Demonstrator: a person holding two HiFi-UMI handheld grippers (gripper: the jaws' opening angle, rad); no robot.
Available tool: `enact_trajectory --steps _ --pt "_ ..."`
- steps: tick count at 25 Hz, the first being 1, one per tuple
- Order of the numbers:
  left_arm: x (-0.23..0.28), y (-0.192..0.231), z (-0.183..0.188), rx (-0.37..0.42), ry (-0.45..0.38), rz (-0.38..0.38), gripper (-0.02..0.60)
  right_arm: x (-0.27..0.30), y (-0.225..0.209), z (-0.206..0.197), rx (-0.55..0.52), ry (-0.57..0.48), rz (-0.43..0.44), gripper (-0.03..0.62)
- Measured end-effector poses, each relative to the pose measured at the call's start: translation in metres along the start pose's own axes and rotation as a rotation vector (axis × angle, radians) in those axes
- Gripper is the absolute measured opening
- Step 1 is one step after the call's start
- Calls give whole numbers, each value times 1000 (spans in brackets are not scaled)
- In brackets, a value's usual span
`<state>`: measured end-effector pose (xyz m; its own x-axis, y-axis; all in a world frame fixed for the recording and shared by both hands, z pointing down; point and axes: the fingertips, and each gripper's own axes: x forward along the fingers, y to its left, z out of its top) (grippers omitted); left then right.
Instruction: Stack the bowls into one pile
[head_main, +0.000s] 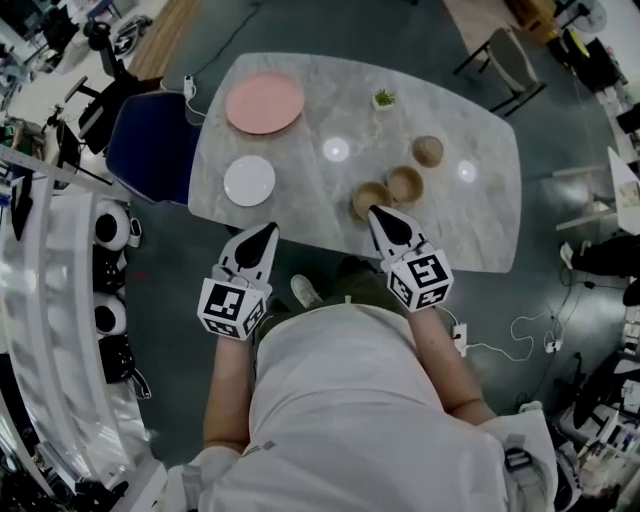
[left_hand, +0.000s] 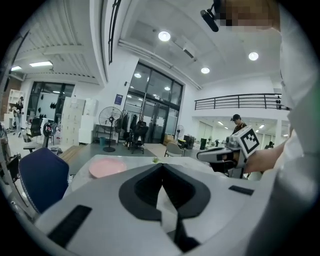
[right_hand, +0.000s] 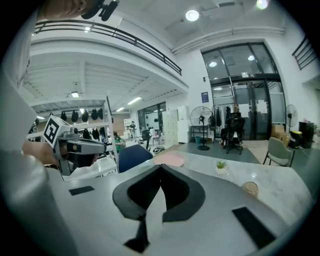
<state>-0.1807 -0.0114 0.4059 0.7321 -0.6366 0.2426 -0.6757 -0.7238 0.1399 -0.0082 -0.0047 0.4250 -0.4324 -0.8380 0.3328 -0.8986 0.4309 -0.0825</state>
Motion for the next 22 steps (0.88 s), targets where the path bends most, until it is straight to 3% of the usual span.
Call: enact_trajectory --steps 12,22 --pt "68 -30 -2 5 56 -110 0 -30 -96 -62 69 128 -181 17" --pt "109 -43 1 -20 114 -99 0 -18 -154 -122 94 321 -138 33"
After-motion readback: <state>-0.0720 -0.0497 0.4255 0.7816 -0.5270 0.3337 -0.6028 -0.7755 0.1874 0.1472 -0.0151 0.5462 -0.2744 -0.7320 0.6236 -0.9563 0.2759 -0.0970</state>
